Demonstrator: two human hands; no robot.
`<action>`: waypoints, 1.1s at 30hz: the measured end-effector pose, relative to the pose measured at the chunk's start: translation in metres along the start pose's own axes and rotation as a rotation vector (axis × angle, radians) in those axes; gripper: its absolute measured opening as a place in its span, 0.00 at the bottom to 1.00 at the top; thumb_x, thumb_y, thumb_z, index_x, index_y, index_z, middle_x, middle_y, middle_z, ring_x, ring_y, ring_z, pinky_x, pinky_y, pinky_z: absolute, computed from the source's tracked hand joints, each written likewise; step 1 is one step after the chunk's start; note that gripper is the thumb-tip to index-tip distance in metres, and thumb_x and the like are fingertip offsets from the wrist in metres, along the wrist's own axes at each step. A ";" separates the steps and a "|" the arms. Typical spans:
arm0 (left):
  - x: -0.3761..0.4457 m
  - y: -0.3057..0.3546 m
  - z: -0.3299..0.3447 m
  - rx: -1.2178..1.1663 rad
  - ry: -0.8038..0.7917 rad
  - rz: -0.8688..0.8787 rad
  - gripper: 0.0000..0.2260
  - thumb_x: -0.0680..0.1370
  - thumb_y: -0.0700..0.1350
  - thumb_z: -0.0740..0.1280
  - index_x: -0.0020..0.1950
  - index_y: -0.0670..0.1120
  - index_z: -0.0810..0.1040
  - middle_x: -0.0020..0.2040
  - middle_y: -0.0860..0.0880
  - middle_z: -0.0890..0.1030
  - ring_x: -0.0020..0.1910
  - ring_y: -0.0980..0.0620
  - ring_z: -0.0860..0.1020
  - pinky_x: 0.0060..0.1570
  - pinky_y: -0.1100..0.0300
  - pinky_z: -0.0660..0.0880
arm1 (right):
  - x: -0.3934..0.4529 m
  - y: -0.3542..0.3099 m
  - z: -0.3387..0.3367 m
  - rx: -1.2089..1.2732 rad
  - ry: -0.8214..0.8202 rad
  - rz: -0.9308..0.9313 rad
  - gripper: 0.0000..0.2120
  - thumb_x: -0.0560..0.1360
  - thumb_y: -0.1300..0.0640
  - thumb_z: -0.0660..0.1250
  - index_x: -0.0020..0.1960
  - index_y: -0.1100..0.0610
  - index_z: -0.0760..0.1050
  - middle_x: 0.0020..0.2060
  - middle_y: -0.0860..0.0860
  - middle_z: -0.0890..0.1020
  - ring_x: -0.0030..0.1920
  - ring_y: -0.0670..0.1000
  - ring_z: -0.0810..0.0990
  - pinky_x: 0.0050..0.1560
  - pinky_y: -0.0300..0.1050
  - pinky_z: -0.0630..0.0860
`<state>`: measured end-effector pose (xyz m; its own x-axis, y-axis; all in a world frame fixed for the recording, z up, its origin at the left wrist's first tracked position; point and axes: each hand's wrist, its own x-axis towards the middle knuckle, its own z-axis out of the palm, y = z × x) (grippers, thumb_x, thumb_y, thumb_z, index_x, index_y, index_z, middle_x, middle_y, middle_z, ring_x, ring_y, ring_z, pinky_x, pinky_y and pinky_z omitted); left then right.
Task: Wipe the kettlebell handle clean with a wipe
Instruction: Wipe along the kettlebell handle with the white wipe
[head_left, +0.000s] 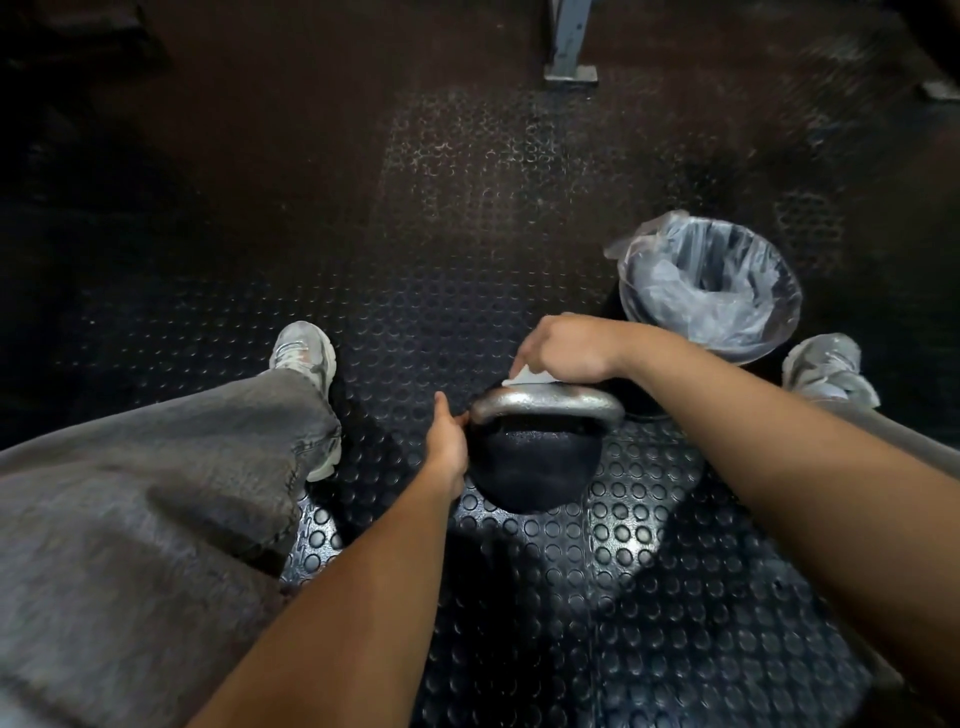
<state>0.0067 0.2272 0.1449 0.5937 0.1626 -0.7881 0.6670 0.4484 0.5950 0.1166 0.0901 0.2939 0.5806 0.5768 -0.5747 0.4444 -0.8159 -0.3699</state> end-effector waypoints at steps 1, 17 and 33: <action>0.001 -0.001 -0.001 -0.007 0.001 -0.005 0.32 0.83 0.65 0.45 0.60 0.44 0.79 0.47 0.48 0.82 0.42 0.55 0.77 0.47 0.59 0.72 | -0.004 0.007 0.001 -0.012 0.017 -0.009 0.19 0.80 0.64 0.57 0.63 0.55 0.82 0.67 0.50 0.79 0.68 0.52 0.73 0.61 0.34 0.64; 0.012 -0.006 -0.005 0.018 0.003 0.013 0.32 0.82 0.67 0.46 0.56 0.47 0.81 0.53 0.47 0.81 0.53 0.51 0.76 0.58 0.56 0.67 | -0.021 0.018 -0.003 0.082 -0.009 0.059 0.19 0.80 0.64 0.57 0.63 0.54 0.82 0.65 0.48 0.80 0.64 0.49 0.75 0.62 0.38 0.67; 0.014 -0.007 -0.007 0.010 0.006 0.008 0.34 0.83 0.66 0.46 0.70 0.41 0.74 0.64 0.43 0.79 0.64 0.47 0.75 0.59 0.56 0.66 | -0.022 0.020 0.000 -0.011 0.009 0.073 0.19 0.82 0.63 0.56 0.65 0.56 0.81 0.69 0.50 0.78 0.69 0.52 0.73 0.61 0.35 0.64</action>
<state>0.0071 0.2323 0.1290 0.5960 0.1716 -0.7844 0.6669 0.4383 0.6026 0.1126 0.0614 0.2996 0.6177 0.5159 -0.5936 0.4078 -0.8555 -0.3191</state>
